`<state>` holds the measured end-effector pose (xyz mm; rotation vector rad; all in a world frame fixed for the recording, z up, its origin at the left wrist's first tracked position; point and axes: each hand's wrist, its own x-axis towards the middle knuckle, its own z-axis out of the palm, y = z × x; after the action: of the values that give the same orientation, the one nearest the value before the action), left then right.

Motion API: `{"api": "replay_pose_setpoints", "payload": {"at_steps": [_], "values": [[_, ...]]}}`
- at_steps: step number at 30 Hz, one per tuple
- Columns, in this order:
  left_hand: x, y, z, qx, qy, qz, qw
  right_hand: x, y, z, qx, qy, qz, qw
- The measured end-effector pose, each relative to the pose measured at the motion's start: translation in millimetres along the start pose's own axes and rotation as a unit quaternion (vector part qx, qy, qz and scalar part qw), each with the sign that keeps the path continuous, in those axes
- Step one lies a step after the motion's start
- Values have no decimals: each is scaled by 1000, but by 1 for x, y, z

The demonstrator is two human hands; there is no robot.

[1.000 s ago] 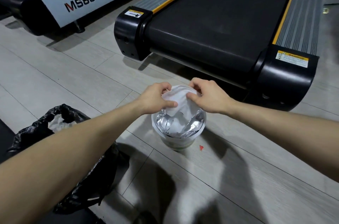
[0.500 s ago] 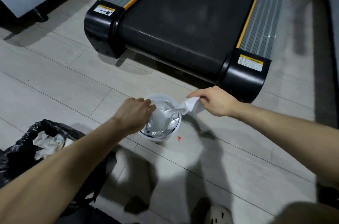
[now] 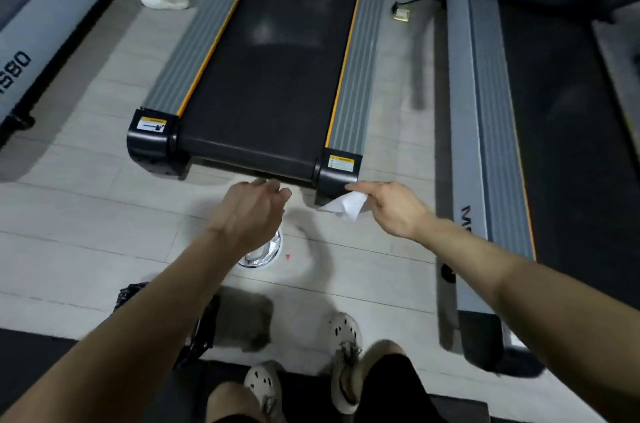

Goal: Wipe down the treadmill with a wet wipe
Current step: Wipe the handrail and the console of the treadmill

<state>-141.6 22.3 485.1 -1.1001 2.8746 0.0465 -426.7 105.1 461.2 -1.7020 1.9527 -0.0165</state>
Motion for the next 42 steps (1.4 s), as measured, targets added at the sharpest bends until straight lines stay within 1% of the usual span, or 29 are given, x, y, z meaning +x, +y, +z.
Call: {"api": "replay_pose_setpoints", "payload": {"at_steps": [5, 7, 12, 16, 20, 24, 28, 30, 31, 32, 33, 35, 36, 37, 38, 39, 40, 41, 42], "values": [[2, 31, -97, 22, 17, 44, 999, -86, -24, -78, 35, 40, 55, 997], [2, 44, -133, 18, 21, 73, 997, -128, -26, -102, 64, 62, 95, 992], [15, 76, -210, 37, 22, 135, 990, -224, -16, -150, 121, 128, 189, 966], [63, 106, -258, 75, 27, 189, 979, -268, 5, -193, 146, 194, 237, 941], [145, 144, -302, 87, 51, 247, 964, -275, 48, -242, 182, 247, 268, 913], [245, 187, -334, 80, 72, 295, 949, -248, 108, -297, 199, 293, 275, 894], [360, 221, -358, 63, 101, 294, 948, -201, 179, -384, 179, 309, 251, 900], [418, 235, -374, 65, 95, 292, 950, -182, 212, -445, 139, 347, 248, 894], [444, 242, -383, 66, 94, 292, 950, -174, 225, -478, 124, 380, 255, 881], [470, 249, -392, 66, 102, 291, 949, -166, 237, -512, 115, 425, 260, 859], [496, 255, -401, 66, 115, 293, 947, -158, 247, -546, 113, 488, 255, 827], [543, 265, -420, 61, 142, 297, 942, -138, 261, -603, 121, 620, 219, 743], [565, 268, -428, 54, 155, 298, 940, -124, 268, -624, 113, 660, 200, 715], [587, 271, -436, 49, 168, 298, 938, -107, 276, -639, 90, 675, 186, 708], [608, 274, -444, 47, 181, 298, 936, -89, 284, -649, 58, 665, 177, 723], [629, 276, -452, 43, 195, 297, 934, -68, 295, -654, 17, 625, 173, 761], [650, 279, -460, 37, 211, 296, 931, -47, 303, -653, -30, 561, 182, 807], [672, 282, -468, 27, 228, 295, 928, -28, 310, -648, -72, 495, 196, 844], [694, 285, -475, 14, 245, 293, 924, -13, 316, -641, -105, 451, 206, 862]]}}
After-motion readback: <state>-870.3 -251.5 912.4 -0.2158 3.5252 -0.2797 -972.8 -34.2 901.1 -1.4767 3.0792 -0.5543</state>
